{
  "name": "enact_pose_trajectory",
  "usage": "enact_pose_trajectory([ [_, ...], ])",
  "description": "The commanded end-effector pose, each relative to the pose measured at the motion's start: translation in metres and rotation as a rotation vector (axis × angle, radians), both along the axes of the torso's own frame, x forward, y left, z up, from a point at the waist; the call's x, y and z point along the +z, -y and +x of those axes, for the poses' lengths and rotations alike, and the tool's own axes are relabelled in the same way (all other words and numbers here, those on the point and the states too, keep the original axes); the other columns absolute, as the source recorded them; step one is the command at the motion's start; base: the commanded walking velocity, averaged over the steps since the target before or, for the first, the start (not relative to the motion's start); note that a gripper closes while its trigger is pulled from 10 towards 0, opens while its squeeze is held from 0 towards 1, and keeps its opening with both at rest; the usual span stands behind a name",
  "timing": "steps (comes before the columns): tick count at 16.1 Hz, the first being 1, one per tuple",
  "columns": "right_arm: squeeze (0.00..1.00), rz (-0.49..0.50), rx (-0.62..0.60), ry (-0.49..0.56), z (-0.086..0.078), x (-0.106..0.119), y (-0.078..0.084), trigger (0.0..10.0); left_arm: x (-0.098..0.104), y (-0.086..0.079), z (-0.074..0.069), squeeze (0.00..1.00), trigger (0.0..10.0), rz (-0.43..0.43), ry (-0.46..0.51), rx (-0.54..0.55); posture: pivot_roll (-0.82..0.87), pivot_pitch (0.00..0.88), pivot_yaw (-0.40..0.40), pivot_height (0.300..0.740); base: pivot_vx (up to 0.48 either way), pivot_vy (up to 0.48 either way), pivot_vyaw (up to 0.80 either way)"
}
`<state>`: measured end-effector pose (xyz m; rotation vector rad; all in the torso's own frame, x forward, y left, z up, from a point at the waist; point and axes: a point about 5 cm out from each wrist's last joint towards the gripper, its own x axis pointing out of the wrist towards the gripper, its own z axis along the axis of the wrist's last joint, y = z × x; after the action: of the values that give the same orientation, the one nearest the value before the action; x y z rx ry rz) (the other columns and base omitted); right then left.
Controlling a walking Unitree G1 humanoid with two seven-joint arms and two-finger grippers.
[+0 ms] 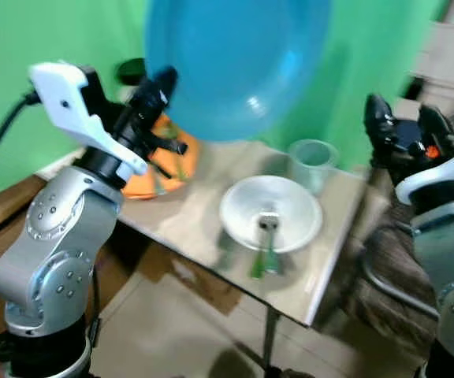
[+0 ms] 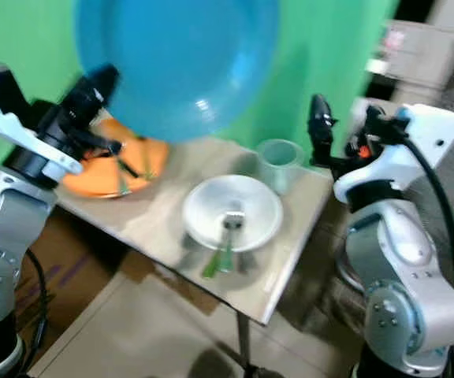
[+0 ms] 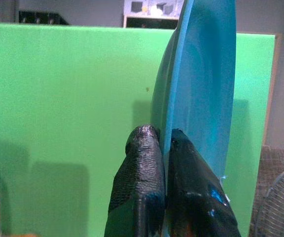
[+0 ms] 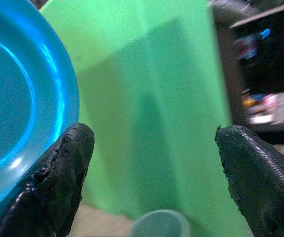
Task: Setting the table
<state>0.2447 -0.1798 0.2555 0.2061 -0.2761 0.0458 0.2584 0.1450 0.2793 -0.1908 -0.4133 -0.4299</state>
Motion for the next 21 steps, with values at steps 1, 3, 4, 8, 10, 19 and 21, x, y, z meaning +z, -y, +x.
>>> enact_pose_trajectory([
  [1,0.0,-0.02,-0.01,0.046,-0.002,0.008,-0.002,10.0,0.008,0.0,-0.001,0.0,10.0,0.015,0.055,0.033,-0.08,0.0,0.068,0.74,0.0,0.0,-0.78],
  [3,0.0,-0.024,-0.003,0.078,-0.004,0.013,-0.006,10.0,0.009,0.005,-0.002,0.0,10.0,0.081,0.075,0.075,-0.07,0.0,0.056,0.74,0.0,0.0,-0.78],
  [4,0.0,-0.027,0.007,0.085,-0.004,0.014,-0.008,10.0,0.008,0.008,-0.004,0.0,10.0,0.106,0.081,0.07,-0.06,0.0,0.046,0.74,0.0,0.0,-0.78],
  [8,0.0,-0.047,0.008,0.099,-0.001,0.013,-0.016,10.0,-0.001,0.007,-0.013,0.0,10.0,0.138,0.086,0.151,-0.04,0.0,0.005,0.74,0.0,0.0,-0.8],
  [10,0.0,-0.067,0.033,0.097,0.0,0.011,-0.02,10.0,-0.004,0.01,-0.017,0.0,10.0,0.158,0.077,0.153,-0.02,0.0,-0.016,0.74,0.0,0.0,-0.8],
  [19,0.0,-0.102,0.025,0.139,-0.001,0.007,-0.024,10.0,-0.017,0.015,-0.02,0.0,10.0,0.246,0.058,0.159,-0.03,0.0,-0.011,0.74,0.0,0.0,-0.18],
  [21,0.0,-0.101,0.01,0.143,-0.002,0.007,-0.021,10.0,-0.016,0.016,-0.018,0.0,10.0,0.238,0.058,0.153,-0.04,0.0,0.005,0.74,0.0,0.0,-0.4],
])
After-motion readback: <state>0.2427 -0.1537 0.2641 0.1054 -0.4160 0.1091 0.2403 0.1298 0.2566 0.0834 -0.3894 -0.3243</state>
